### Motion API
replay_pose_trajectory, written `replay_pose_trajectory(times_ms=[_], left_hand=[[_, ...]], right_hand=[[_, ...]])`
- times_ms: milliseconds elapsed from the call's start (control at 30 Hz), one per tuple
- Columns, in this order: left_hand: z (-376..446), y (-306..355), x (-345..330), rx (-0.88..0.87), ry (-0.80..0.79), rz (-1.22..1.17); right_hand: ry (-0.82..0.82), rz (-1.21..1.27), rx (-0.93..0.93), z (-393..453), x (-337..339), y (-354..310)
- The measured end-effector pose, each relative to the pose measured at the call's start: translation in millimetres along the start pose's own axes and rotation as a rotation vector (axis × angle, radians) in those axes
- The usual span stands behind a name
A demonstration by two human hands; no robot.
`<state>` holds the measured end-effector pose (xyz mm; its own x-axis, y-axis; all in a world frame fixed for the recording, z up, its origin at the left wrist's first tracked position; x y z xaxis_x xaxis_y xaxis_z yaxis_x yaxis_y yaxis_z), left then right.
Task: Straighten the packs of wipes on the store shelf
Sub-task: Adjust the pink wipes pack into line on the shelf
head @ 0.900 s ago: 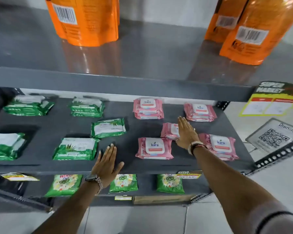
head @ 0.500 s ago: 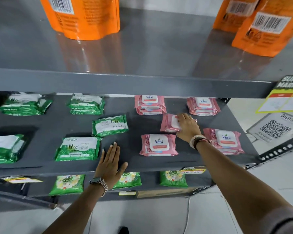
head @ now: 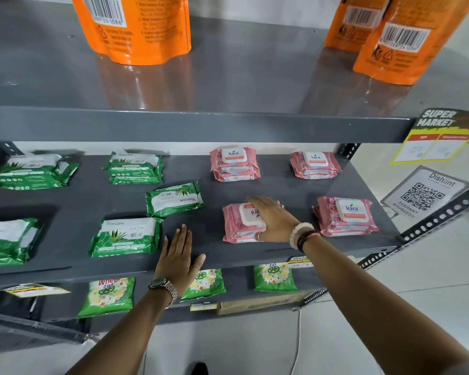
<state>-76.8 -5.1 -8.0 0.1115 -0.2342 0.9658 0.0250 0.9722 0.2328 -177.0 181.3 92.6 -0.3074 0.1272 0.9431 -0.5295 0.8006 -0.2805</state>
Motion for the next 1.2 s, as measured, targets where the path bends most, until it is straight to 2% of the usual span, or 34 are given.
replay_pose_trajectory(times_ms=[100, 200, 367, 500, 600, 667, 733, 800, 933, 1033, 1200], left_hand=[[-0.2, -1.3, -1.1, -0.005, 0.011, -0.015], [-0.1, -1.9, -1.6, -0.003, 0.003, -0.025], [0.3, -2.0, -1.5, -0.001, -0.011, -0.024], [-0.1, -2.0, -1.5, 0.002, -0.013, -0.024], [-0.5, -1.9, -1.8, 0.007, -0.041, -0.013], [-0.3, -2.3, -1.8, 0.010, -0.057, 0.001], [-0.6, -2.6, -1.9, 0.014, -0.059, 0.006], [-0.5, -2.9, -2.0, 0.018, -0.054, 0.011], [0.4, -3.9, -3.5, 0.029, -0.061, 0.014], [-0.4, -4.7, -4.2, 0.031, -0.064, -0.001], [-0.3, -4.5, -4.7, 0.038, -0.093, -0.010]], right_hand=[[-0.063, 0.007, -0.021, -0.6, 0.7, 5.2], [-0.013, 0.019, -0.072, -1.0, 10.4, 12.2], [0.134, -0.111, -0.229, -0.4, 18.9, 18.3], [0.141, -0.146, -0.408, 2.4, 8.4, 24.3], [0.114, -0.142, -0.458, 3.8, 7.2, 24.3], [0.139, -0.111, -0.395, 5.9, 17.8, 23.3], [0.178, -0.133, -0.171, 10.3, 32.8, 12.0], [0.119, -0.222, 0.060, 10.9, 35.3, 1.5], [0.011, -0.507, 0.269, 8.5, 22.7, -8.7], [-0.003, -0.586, 0.306, 6.6, 14.9, -8.8], [-0.076, -0.445, 0.134, 9.8, 14.4, 4.5]])
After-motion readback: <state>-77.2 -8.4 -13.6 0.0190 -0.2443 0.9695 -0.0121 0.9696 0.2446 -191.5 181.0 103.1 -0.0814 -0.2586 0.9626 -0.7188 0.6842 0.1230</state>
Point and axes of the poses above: each hand's wrist, its own z-axis towards the middle knuckle, its own x-axis out of the back of the hand, y = z × x, the point moved 8 cm from there along z, towards the middle knuckle, and after that the axes turned 3 degrees about y, right-handed, at the moved point
